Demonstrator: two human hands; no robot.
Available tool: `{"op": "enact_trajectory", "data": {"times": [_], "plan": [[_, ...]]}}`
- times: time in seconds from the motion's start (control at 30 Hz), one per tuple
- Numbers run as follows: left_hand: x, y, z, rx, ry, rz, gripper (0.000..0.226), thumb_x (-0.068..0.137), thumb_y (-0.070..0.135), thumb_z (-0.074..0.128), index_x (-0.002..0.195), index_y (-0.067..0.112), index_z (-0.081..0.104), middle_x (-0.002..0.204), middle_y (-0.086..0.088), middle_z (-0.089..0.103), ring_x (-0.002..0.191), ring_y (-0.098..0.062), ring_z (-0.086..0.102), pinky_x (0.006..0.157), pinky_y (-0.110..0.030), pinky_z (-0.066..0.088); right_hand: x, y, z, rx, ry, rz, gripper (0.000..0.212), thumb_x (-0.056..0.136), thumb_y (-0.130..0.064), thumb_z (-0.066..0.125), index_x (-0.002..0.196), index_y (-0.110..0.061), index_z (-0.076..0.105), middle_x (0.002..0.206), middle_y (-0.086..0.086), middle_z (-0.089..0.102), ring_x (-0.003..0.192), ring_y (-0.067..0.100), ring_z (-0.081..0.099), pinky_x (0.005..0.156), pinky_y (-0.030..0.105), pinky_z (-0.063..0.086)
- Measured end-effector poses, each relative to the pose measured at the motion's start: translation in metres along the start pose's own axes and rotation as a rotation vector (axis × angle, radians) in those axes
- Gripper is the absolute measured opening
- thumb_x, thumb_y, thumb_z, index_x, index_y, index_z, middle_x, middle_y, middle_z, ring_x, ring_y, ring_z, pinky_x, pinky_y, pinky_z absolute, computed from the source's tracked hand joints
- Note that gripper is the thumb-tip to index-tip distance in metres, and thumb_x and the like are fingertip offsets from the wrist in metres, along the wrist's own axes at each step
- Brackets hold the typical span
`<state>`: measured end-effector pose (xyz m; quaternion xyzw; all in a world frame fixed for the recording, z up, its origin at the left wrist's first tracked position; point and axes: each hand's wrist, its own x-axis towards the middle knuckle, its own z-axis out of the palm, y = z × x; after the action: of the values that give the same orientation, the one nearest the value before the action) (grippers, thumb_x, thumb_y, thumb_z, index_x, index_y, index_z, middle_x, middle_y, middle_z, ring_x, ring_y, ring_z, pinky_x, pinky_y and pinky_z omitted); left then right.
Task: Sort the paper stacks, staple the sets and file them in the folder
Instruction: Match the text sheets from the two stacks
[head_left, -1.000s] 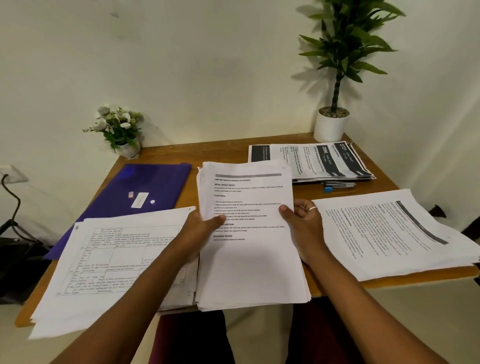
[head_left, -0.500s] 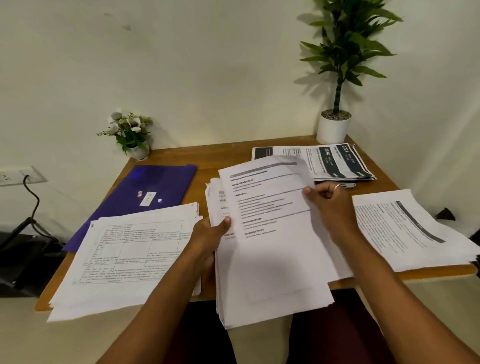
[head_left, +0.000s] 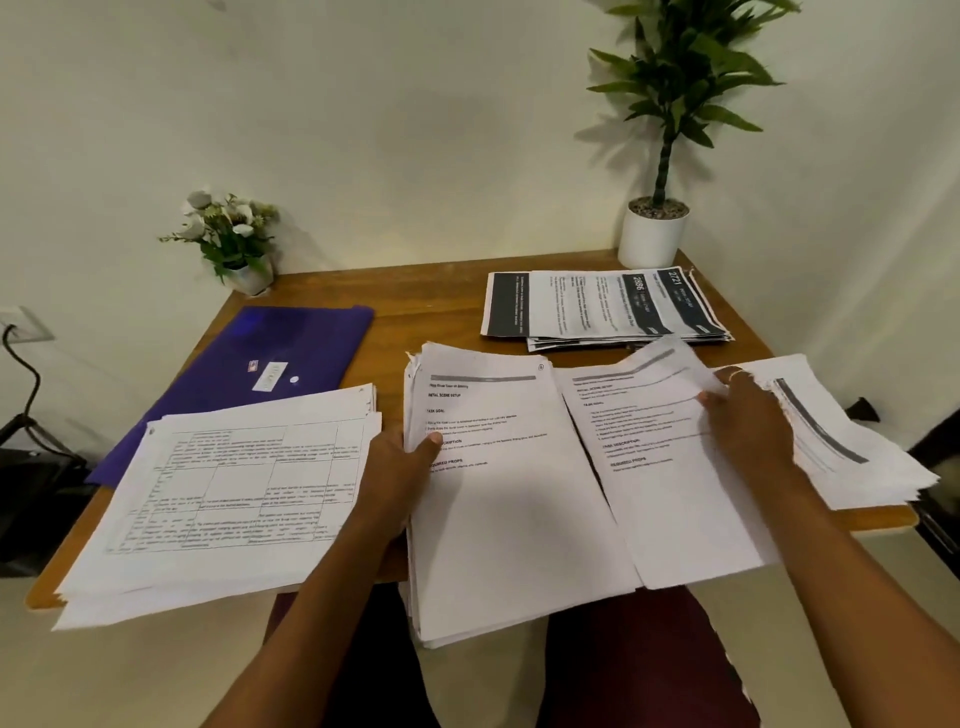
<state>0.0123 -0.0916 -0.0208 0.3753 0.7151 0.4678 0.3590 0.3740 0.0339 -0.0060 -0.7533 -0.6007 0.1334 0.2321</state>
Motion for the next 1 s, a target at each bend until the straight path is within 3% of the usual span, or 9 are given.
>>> {"op": "enact_trajectory", "data": {"times": [0.1,0.23,0.4,0.6,0.73,0.8,0.87,0.93,1.0], "plan": [[0.003,-0.005,-0.003,-0.005,-0.016,0.002,0.039,0.097,0.036,0.066,0.131,0.018,0.058,0.122,-0.003,0.068,0.101,-0.023,0.070,0.089,-0.045,0.061,-0.009,-0.014,0.011,-0.213,0.129,-0.035,0.044,0.098,-0.017,0.063,0.137,-0.002,0.052,0.141,0.023,0.050,0.130,0.043,0.045,0.109,0.056,0.034],[0.004,-0.007,-0.004,0.001,-0.019,0.019,0.039,0.096,0.034,0.067,0.131,0.019,0.057,0.121,0.000,0.067,0.098,-0.019,0.068,0.084,-0.038,0.059,-0.023,-0.020,0.023,-0.175,0.240,-0.142,0.074,0.085,0.002,0.068,0.152,-0.013,0.039,0.147,0.021,0.043,0.133,0.042,0.036,0.110,0.053,0.020],[0.007,-0.010,-0.002,-0.017,-0.012,-0.008,0.042,0.094,0.035,0.070,0.130,0.018,0.056,0.119,0.002,0.066,0.092,-0.016,0.067,0.075,-0.028,0.058,-0.021,-0.013,0.027,-0.173,0.185,-0.224,0.026,0.094,0.000,0.058,0.112,-0.010,0.074,0.124,0.016,0.067,0.118,0.035,0.055,0.105,0.048,0.035],[0.003,-0.002,-0.004,-0.164,-0.035,-0.054,0.023,0.094,0.025,0.071,0.114,0.024,0.060,0.107,0.004,0.069,0.089,-0.015,0.068,0.064,-0.025,0.054,-0.023,-0.020,0.027,-0.262,0.167,-0.205,0.023,0.098,-0.012,0.054,0.106,-0.009,0.076,0.109,0.015,0.073,0.101,0.036,0.065,0.090,0.046,0.049],[0.002,0.019,-0.021,-0.212,0.011,-0.050,0.024,0.097,0.022,0.067,0.119,0.023,0.059,0.101,0.008,0.068,0.086,-0.009,0.065,0.059,-0.020,0.051,-0.023,-0.039,0.015,-0.238,0.029,-0.089,0.024,0.101,-0.015,0.054,0.117,-0.011,0.070,0.122,0.014,0.070,0.114,0.034,0.063,0.100,0.045,0.044],[0.005,0.027,-0.032,-0.231,0.008,-0.039,0.025,0.097,0.022,0.067,0.121,0.022,0.061,0.106,0.005,0.071,0.089,-0.012,0.069,0.058,-0.020,0.053,-0.027,-0.050,0.013,-0.158,0.025,-0.102,0.028,0.101,-0.022,0.058,0.127,-0.014,0.067,0.133,0.013,0.064,0.122,0.034,0.059,0.105,0.048,0.041],[0.005,0.030,-0.037,-0.255,0.000,-0.048,0.024,0.096,0.021,0.067,0.120,0.022,0.062,0.103,0.007,0.072,0.088,-0.014,0.071,0.055,-0.020,0.055,-0.037,-0.066,0.013,0.081,0.016,-0.181,0.033,0.099,-0.035,0.063,0.128,-0.019,0.067,0.136,0.007,0.063,0.122,0.028,0.059,0.105,0.047,0.044],[0.005,0.029,-0.035,-0.276,-0.018,-0.069,0.024,0.095,0.018,0.068,0.118,0.022,0.063,0.100,0.008,0.073,0.088,-0.014,0.071,0.055,-0.019,0.055,-0.051,-0.088,0.011,0.397,-0.129,-0.196,0.037,0.097,-0.048,0.063,0.126,-0.025,0.066,0.125,-0.003,0.067,0.111,0.016,0.062,0.091,0.035,0.051],[0.003,0.027,-0.029,-0.285,-0.030,-0.084,0.026,0.095,0.018,0.069,0.120,0.021,0.063,0.102,0.007,0.073,0.090,-0.015,0.072,0.058,-0.021,0.056,-0.065,-0.107,0.012,0.602,-0.283,-0.178,0.038,0.090,-0.050,0.071,0.120,-0.027,0.067,0.108,-0.009,0.068,0.095,0.007,0.063,0.075,0.022,0.047]]}}
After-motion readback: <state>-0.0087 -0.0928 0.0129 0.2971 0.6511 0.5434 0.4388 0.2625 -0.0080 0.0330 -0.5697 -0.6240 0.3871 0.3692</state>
